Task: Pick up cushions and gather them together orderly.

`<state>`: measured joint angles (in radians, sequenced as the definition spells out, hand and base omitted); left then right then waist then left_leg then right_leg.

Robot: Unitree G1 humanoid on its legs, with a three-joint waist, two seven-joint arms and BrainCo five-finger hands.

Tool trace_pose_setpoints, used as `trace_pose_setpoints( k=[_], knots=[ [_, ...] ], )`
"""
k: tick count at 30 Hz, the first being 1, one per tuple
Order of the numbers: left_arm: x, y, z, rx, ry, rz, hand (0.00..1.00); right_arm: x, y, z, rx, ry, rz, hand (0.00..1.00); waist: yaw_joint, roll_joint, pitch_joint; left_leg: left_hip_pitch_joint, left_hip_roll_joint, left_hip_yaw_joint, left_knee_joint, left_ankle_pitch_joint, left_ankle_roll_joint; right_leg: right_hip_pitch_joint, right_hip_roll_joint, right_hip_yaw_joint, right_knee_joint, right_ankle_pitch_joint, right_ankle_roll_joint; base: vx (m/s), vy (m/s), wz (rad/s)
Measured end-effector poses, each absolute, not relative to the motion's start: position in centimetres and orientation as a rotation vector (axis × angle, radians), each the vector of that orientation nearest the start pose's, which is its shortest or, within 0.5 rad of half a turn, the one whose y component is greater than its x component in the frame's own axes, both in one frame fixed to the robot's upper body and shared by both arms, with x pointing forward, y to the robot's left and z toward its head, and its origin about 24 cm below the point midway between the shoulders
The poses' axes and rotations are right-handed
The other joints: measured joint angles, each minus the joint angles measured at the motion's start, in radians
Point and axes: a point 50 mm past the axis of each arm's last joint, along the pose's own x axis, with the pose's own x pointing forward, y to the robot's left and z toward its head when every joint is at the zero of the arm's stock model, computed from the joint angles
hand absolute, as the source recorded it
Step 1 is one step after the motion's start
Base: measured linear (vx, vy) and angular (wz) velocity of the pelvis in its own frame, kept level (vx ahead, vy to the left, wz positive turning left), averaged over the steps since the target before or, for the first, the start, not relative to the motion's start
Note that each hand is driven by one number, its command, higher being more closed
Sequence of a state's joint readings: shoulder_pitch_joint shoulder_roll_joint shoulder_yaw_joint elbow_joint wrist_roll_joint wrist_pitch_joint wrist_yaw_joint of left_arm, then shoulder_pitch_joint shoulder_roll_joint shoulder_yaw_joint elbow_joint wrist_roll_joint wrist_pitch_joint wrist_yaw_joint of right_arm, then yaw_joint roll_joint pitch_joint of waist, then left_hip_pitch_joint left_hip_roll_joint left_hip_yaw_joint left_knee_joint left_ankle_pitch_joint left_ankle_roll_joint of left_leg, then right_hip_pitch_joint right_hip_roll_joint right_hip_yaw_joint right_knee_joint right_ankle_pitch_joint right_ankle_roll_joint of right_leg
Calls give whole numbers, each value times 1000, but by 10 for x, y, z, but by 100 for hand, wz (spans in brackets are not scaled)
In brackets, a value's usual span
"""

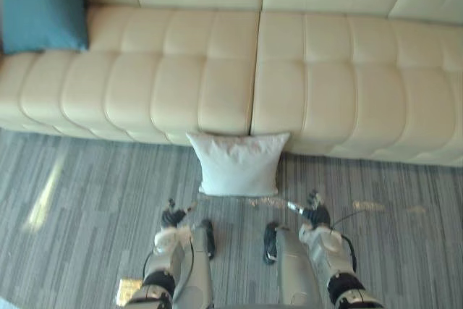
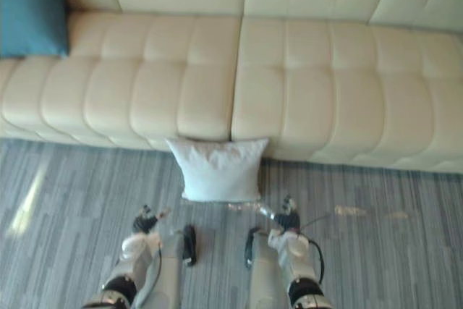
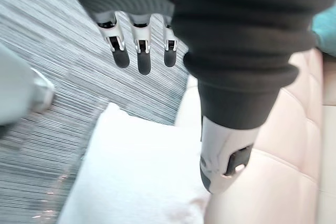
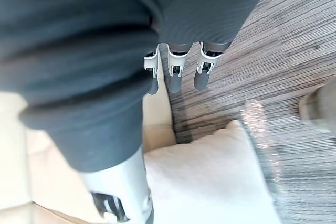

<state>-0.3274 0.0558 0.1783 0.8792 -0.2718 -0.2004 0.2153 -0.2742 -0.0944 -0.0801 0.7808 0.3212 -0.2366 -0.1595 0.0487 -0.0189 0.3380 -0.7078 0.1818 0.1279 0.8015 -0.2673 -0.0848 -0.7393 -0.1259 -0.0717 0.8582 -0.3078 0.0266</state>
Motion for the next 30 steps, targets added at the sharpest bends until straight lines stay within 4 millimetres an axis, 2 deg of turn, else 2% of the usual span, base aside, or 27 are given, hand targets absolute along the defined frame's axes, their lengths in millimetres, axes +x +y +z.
trace_pose_setpoints(
  k=[1, 3, 4, 6, 7, 9, 13, 14, 15, 17, 20, 21, 22, 24, 25, 27, 28, 30],
  knots=[
    [283, 194, -45, -234, 344, 413, 0, 281, -193, -35, 206, 261, -315, 0, 0, 0, 0, -26, 3, -1, 10, 0, 0, -24, 0, -1, 10, -1, -3, -220, -68, -2],
    [315, 199, -5, -276, 198, 423, 0, 310, -198, 0, 218, 140, -321, 0, 0, 3, 10, -176, 24, -2, 56, 11, -4, -176, -2, -10, 54, 11, -15, -219, -51, -3],
    [320, 200, 2, -277, 174, 425, 0, 316, -199, 7, 221, 117, -322, 0, 0, 2, 14, -199, 29, -2, 60, 16, -4, -199, -2, -12, 59, 14, -16, -218, -55, -7],
    [348, 214, 48, -271, 27, 425, 0, 344, -204, 57, 234, -41, -328, 0, -1, 0, 60, -313, 48, -5, 82, 37, -2, -313, -2, -27, 80, 36, -20, -142, -48, -5],
    [350, 216, 55, -267, 9, 424, 0, 346, -205, 63, 234, -62, -329, 0, -1, 0, 66, -328, 50, -6, 86, 40, 0, -327, -2, -28, 83, 38, -20, -97, -48, 3],
    [368, 226, 100, -261, -126, 416, 0, 362, -220, 111, 223, -211, -347, 0, -2, 1, 101, -436, 54, -17, 118, 62, 6, -430, -3, -36, 122, 48, -22, -53, -51, 13],
    [382, 236, 153, -238, -268, 412, 0, 376, -232, 169, 205, -374, -345, 0, -2, 1, 146, -573, 66, -49, 200, 62, 0, -551, -6, -47, 195, 47, -36, -13, -9, 7],
    [387, 237, 178, -234, -331, 406, 0, 380, -232, 194, 204, -440, -332, 0, 0, -1, 169, -627, 70, -56, 238, 53, 3, -597, -10, -52, 230, 40, -33, -18, 7, 3],
    [388, 236, 179, -234, -334, 405, 0, 381, -231, 195, 205, -443, -331, 0, 0, -1, 169, -631, 70, -56, 240, 53, 3, -601, -10, -52, 232, 39, -32, -27, 12, 6],
    [392, 234, 205, -227, -399, 388, 0, 385, -225, 221, 219, -508, -303, 0, 1, 1, 173, -713, 70, -61, 282, 47, 10, -680, -16, -49, 274, 30, -26, -52, 14, 6],
    [395, 227, 225, -207, -446, 360, 0, 389, -214, 241, 219, -551, -263, 0, 6, 1, 176, -778, 70, -70, 317, 38, 15, -740, -18, -45, 303, 16, -26, -66, 16, 1],
    [397, 221, 235, -197, -468, 339, 0, 394, -200, 251, 194, -559, -220, 0, 6, 1, 176, -808, 70, -73, 323, 33, 16, -767, -20, -50, 306, 19, -31, -55, 26, 0],
    [397, 220, 235, -195, -469, 336, 0, 394, -198, 251, 192, -561, -215, 0, 6, 1, 176, -811, 70, -73, 323, 33, 16, -769, -20, -49, 306, 19, -31, -48, 29, 2],
    [398, 209, 243, -178, -490, 301, 0, 397, -176, 262, 201, -581, -157, 0, 6, 1, 176, -834, 69, -71, 324, 34, 16, -794, -26, -49, 307, 20, -33, -14, 21, 4],
    [398, 206, 245, -173, -498, 293, 0, 397, -171, 264, 204, -585, -146, 0, 6, 1, 176, -838, 69, -70, 324, 34, 16, -798, -28, -49, 307, 21, -35, 0, 0, 0],
    [399, 187, 259, -173, -536, 252, 0, 398, -143, 270, 230, -592, -90, 0, 7, 1, 176, -853, 68, -68, 334, 33, 15, -810, -32, -48, 317, 24, -45, 22, 29, 4],
    [399, 182, 262, -175, -548, 239, 0, 398, -139, 272, 236, -594, -86, 0, 7, 1, 176, -856, 66, -68, 338, 32, 16, -813, -33, -45, 321, 23, -45, 32, 30, 10],
    [398, 154, 278, -213, -589, 191, 0, 397, -130, 276, 265, -599, -88, 0, 7, 1, 176, -866, 63, -60, 352, 29, 21, -826, -33, -30, 343, 19, -42, 21, 26, 11]
  ],
)
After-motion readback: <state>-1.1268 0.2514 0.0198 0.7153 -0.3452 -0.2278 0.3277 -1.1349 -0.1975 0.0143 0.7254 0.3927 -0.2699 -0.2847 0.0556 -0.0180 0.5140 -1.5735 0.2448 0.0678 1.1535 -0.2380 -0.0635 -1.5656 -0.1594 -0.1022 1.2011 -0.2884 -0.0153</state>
